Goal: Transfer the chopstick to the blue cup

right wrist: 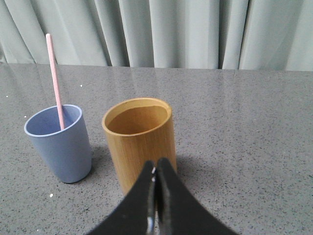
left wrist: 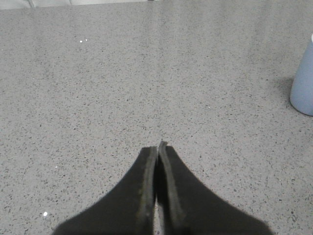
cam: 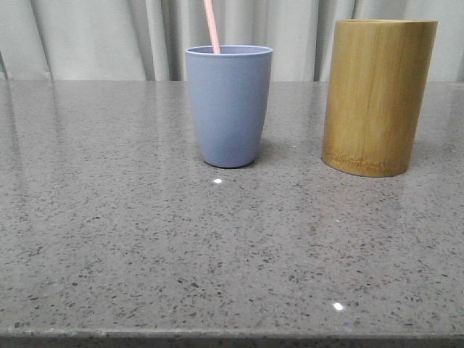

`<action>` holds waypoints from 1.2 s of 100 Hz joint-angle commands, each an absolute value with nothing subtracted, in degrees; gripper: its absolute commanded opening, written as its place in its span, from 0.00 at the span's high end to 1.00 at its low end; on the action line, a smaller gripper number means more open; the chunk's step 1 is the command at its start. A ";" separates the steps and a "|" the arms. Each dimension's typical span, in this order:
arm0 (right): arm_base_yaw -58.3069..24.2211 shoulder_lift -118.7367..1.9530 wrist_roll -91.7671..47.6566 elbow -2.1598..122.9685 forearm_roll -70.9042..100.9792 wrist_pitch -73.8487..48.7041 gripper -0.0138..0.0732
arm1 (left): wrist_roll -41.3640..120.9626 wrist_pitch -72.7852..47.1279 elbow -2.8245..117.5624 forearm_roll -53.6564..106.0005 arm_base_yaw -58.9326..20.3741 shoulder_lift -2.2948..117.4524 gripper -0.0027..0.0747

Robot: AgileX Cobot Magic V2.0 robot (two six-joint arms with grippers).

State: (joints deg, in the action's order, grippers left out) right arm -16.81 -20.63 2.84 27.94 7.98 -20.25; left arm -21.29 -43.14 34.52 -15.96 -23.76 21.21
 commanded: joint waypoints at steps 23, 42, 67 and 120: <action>-16.41 -18.94 2.47 28.55 7.48 -15.70 0.91 | -21.97 -38.97 35.36 -16.05 -23.50 20.88 0.99; -16.41 -18.94 2.47 28.55 7.48 -15.78 0.91 | -21.97 -38.97 35.36 -16.05 -23.50 20.88 0.99; -16.41 -18.94 2.47 28.55 7.48 -15.73 0.91 | -21.97 -38.97 35.36 -16.05 -23.50 20.88 0.99; -16.41 -18.94 2.47 28.55 7.48 -15.73 0.91 | -21.97 -38.28 34.24 -16.05 -23.50 20.88 0.99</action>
